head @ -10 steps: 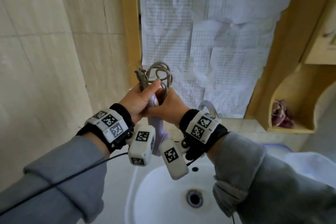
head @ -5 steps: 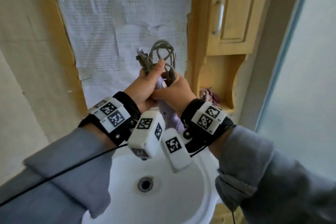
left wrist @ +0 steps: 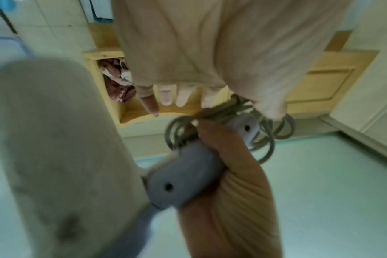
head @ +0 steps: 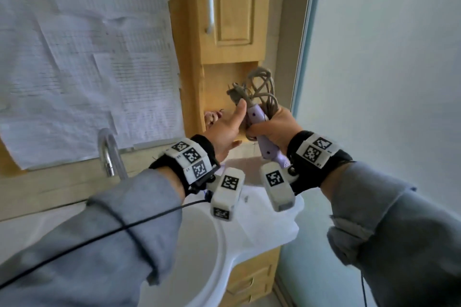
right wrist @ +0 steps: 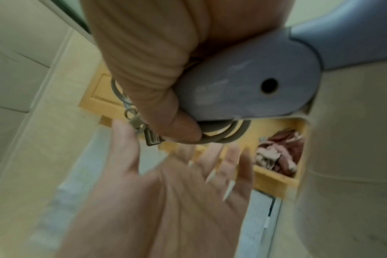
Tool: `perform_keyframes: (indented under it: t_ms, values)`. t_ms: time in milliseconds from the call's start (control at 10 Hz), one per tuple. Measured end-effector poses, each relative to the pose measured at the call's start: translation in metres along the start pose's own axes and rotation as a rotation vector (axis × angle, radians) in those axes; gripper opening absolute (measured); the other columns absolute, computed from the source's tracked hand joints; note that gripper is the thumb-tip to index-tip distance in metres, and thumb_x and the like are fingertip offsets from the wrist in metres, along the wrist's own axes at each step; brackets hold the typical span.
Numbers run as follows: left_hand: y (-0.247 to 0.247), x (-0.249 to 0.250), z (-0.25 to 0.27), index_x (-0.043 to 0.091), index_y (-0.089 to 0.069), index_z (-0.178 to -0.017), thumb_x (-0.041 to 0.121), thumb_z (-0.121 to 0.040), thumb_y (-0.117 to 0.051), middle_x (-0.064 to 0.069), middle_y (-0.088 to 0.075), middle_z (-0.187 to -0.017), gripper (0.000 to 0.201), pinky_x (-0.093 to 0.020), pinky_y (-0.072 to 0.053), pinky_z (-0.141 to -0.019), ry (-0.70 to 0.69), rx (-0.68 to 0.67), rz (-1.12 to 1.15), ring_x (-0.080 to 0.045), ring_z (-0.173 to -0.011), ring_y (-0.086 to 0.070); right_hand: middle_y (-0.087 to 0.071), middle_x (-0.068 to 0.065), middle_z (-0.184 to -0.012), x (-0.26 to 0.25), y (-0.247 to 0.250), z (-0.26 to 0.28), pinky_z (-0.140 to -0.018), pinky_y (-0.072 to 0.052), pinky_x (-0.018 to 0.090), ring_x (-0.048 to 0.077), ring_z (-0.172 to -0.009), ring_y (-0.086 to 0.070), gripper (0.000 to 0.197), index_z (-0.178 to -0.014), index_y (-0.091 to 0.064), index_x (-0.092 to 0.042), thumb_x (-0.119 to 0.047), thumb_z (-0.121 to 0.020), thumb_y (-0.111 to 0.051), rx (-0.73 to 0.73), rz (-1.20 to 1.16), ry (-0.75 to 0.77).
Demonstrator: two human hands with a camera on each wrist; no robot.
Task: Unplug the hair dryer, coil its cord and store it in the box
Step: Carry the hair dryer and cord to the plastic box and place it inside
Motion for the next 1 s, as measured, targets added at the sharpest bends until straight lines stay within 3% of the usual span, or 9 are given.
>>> perform_keyframes:
  t_ms: [100,200,300,400,600,700,800,900,1000]
  values:
    - [0.023,-0.038,-0.026,0.025,-0.054,-0.085,0.056,-0.088,-0.04,-0.005,-0.054,-0.091,0.034,-0.031,-0.038,-0.084,0.029,0.148,-0.214,-0.022,-0.098,-0.049,-0.057,0.001,-0.069,0.028,0.016,-0.016,-0.058,-0.054,0.021,0.018,-0.07,-0.056,0.03,-0.073,-0.057,-0.016,0.011,-0.066,-0.07,0.042,0.03,-0.072]
    - [0.038,-0.095,-0.048,0.006,-0.042,-0.133,0.036,-0.087,-0.054,-0.017,-0.052,-0.123,0.056,-0.041,-0.046,-0.1,0.251,0.167,-0.385,-0.031,-0.115,-0.052,-0.057,-0.002,-0.071,0.064,0.019,-0.034,-0.062,-0.055,0.02,0.018,-0.074,-0.058,0.028,-0.08,-0.055,-0.016,0.005,-0.071,-0.07,0.031,0.092,-0.178]
    - [0.036,-0.141,-0.051,0.001,-0.036,-0.131,0.026,-0.088,-0.057,-0.009,-0.048,-0.094,0.055,-0.043,-0.052,-0.095,0.51,0.096,-0.414,-0.027,-0.091,-0.053,-0.061,0.001,-0.074,0.102,0.012,-0.052,-0.089,-0.055,0.043,0.024,-0.083,-0.062,0.03,-0.075,-0.056,-0.02,0.003,-0.068,-0.072,0.023,0.118,-0.299]
    - [0.031,-0.173,-0.064,0.0,-0.043,-0.114,0.022,-0.088,-0.058,-0.012,-0.047,-0.08,0.038,-0.048,-0.053,-0.093,0.63,0.019,-0.409,-0.028,-0.072,-0.053,-0.062,0.004,-0.073,0.133,-0.001,-0.067,-0.091,-0.054,0.049,0.027,-0.085,-0.063,0.025,-0.072,-0.057,-0.018,0.002,-0.068,-0.072,-0.001,0.15,-0.417]
    - [0.027,-0.204,-0.092,-0.008,-0.051,-0.124,0.012,-0.09,-0.051,-0.007,-0.048,-0.068,0.039,-0.038,-0.059,-0.081,0.665,-0.062,-0.625,-0.025,-0.066,-0.058,-0.061,0.006,-0.069,0.187,-0.016,-0.081,-0.081,-0.055,0.038,0.026,-0.077,-0.061,0.017,-0.069,-0.06,-0.012,-0.003,-0.068,-0.075,-0.069,0.209,-0.609]
    - [0.03,-0.211,-0.105,-0.008,-0.052,-0.125,0.006,-0.09,-0.047,-0.006,-0.053,-0.07,0.038,-0.033,-0.059,-0.079,0.673,-0.071,-0.713,-0.027,-0.077,-0.059,-0.069,0.016,-0.079,0.224,-0.026,-0.086,-0.085,-0.055,0.05,0.03,-0.078,-0.064,0.031,-0.072,-0.066,-0.005,-0.006,-0.045,-0.081,-0.127,0.17,-0.725]
    - [0.034,-0.214,-0.115,-0.007,-0.057,-0.12,0.006,-0.089,-0.045,-0.017,-0.067,-0.101,0.035,-0.037,-0.055,-0.088,0.683,-0.083,-0.821,-0.03,-0.094,-0.067,-0.07,0.02,-0.091,0.267,-0.038,-0.095,-0.083,-0.054,0.055,0.031,-0.077,-0.065,0.068,-0.091,-0.07,0.0,-0.01,-0.024,-0.076,-0.234,0.129,-0.815]
    - [0.036,-0.207,-0.119,-0.007,-0.058,-0.114,0.005,-0.088,-0.043,-0.018,-0.063,-0.1,0.033,-0.035,-0.052,-0.082,0.684,-0.051,-0.867,-0.033,-0.1,-0.066,-0.065,0.015,-0.072,0.273,-0.051,-0.089,-0.071,-0.056,0.04,0.028,-0.062,-0.06,0.023,-0.076,-0.068,-0.004,-0.004,-0.054,-0.074,-0.394,0.168,-0.913]
    - [0.036,-0.206,-0.117,-0.007,-0.056,-0.114,0.005,-0.087,-0.043,-0.018,-0.059,-0.095,0.033,-0.031,-0.047,-0.07,0.711,-0.02,-0.889,-0.031,-0.085,-0.062,-0.062,0.012,-0.063,0.295,-0.06,-0.085,-0.068,-0.049,0.036,0.027,-0.057,-0.057,0.012,-0.066,-0.065,-0.007,-0.008,-0.054,-0.069,-0.535,0.233,-0.961]
Point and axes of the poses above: each hand's wrist, its own z-axis away from the middle knuckle, its own y-axis out of the back of the hand, x = y × z, the point moved 6 cm from there along -z, towards the middle knuckle
